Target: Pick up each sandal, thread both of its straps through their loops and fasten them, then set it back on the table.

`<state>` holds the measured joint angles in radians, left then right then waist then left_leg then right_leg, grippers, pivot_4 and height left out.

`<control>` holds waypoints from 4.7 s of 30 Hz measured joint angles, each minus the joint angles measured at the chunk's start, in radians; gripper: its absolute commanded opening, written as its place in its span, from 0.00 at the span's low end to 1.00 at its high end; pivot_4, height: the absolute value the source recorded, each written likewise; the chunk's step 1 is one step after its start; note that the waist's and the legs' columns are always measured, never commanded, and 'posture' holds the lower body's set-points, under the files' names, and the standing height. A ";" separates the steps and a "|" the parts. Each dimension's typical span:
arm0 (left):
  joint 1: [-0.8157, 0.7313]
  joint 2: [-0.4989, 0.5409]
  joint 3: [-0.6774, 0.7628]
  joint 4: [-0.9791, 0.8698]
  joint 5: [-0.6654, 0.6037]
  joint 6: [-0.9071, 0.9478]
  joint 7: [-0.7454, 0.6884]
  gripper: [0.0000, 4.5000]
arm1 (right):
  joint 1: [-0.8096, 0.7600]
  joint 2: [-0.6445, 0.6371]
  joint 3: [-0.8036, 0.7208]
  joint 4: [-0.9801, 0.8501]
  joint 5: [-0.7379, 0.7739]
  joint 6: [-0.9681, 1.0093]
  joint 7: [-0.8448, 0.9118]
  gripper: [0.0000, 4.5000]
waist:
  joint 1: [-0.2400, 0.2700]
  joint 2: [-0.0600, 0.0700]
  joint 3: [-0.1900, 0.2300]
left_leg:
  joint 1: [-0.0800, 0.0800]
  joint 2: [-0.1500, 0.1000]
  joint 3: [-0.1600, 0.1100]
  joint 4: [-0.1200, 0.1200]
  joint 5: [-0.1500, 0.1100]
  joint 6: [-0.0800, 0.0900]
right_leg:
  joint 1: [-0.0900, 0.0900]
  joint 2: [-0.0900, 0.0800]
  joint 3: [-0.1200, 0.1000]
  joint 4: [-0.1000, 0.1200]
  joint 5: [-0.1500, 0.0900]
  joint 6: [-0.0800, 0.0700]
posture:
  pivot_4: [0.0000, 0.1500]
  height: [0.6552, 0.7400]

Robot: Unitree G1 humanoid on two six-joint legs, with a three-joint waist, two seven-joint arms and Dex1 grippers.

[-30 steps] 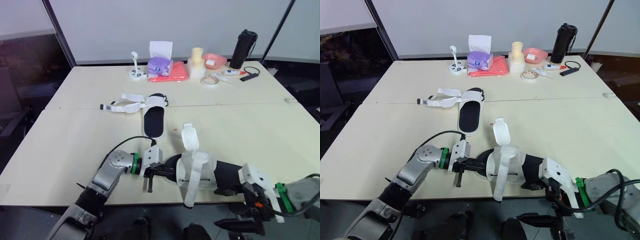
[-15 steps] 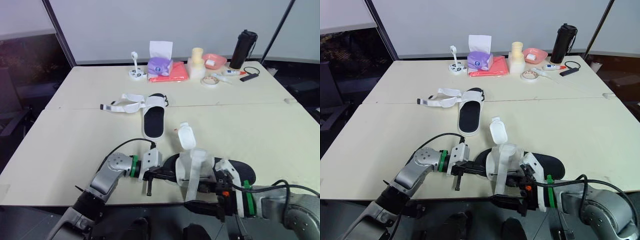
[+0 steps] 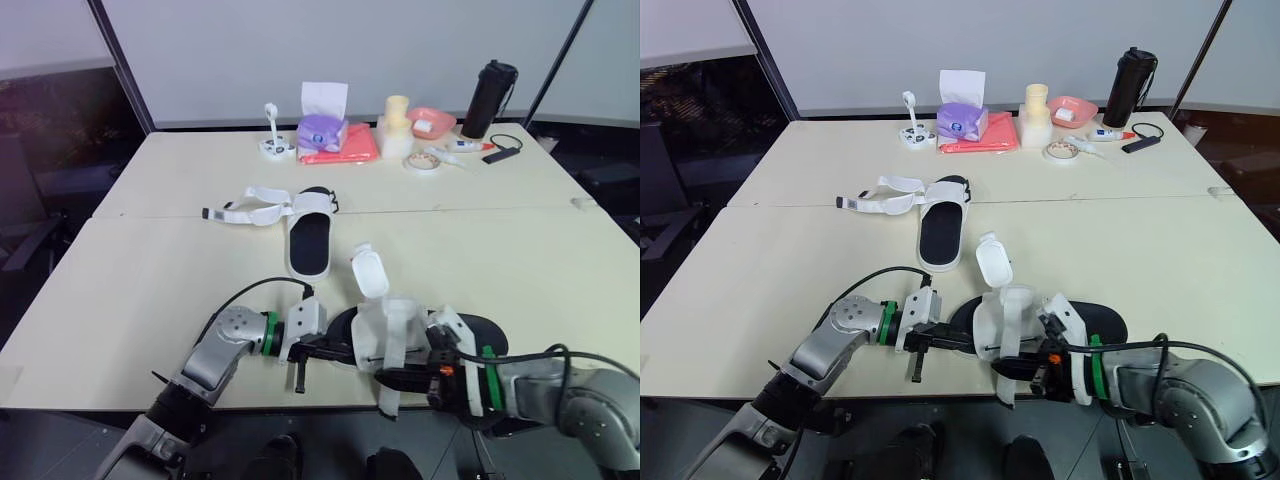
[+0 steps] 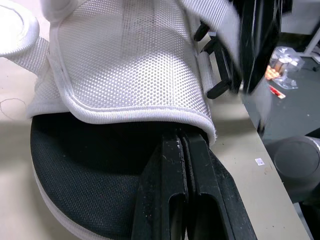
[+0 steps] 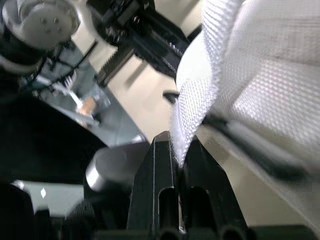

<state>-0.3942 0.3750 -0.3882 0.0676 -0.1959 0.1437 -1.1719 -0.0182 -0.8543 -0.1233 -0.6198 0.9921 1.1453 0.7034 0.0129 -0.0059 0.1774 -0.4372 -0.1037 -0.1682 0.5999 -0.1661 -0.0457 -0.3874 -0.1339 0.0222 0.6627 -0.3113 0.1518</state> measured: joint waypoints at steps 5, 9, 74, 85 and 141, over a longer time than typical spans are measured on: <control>-0.002 -0.005 0.000 0.008 0.001 -0.005 0.002 0.00 | -0.087 -0.101 -0.068 -0.015 0.097 0.013 0.072 0.00 | -0.001 0.000 0.000 | 0.000 0.000 0.001 0.000 0.000 0.000 | 0.000 0.000 0.000 -0.001 0.000 0.000 | 1.00 1.00; -0.006 -0.014 -0.002 0.021 0.003 -0.017 0.001 0.00 | -0.295 -0.124 -0.079 0.118 0.147 0.050 0.078 0.00 | 0.001 0.000 0.000 | 0.000 0.000 0.001 0.001 0.000 0.000 | 0.001 0.000 0.000 -0.002 0.000 0.000 | 1.00 1.00; 0.012 -0.025 -0.009 0.000 0.011 -0.025 0.062 0.00 | -0.425 -0.135 0.236 0.260 -0.244 -0.046 0.402 0.00 | 0.000 0.000 0.000 | -0.002 0.000 0.000 -0.001 -0.001 0.002 | 0.000 0.000 -0.001 -0.006 0.001 0.001 | 1.00 1.00; 0.008 -0.030 -0.010 0.006 0.011 -0.024 0.063 0.00 | -0.324 -0.228 0.130 0.150 -0.223 -0.060 0.399 0.92 | 0.002 0.000 0.000 | -0.002 0.000 0.000 0.000 -0.001 0.002 | 0.001 0.000 -0.001 -0.006 0.001 0.001 | 1.00 1.00; 0.002 -0.051 -0.011 0.038 0.013 -0.044 0.075 0.00 | 0.121 -0.043 -0.051 0.018 -0.043 0.008 0.021 0.92 | 0.001 0.000 -0.001 | -0.003 0.000 0.000 0.010 -0.005 0.007 | 0.007 0.000 -0.002 -0.012 0.001 0.001 | 1.00 1.00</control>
<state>-0.3920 0.3241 -0.3991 0.1054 -0.1824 0.0997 -1.0968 0.1024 -0.8978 -0.1739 -0.6017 0.9491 1.1529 0.7245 0.0138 -0.0061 0.1769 -0.4407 -0.1038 -0.1681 0.6101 -0.1709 -0.0387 -0.3799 -0.1342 0.0200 0.6511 -0.3100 0.1530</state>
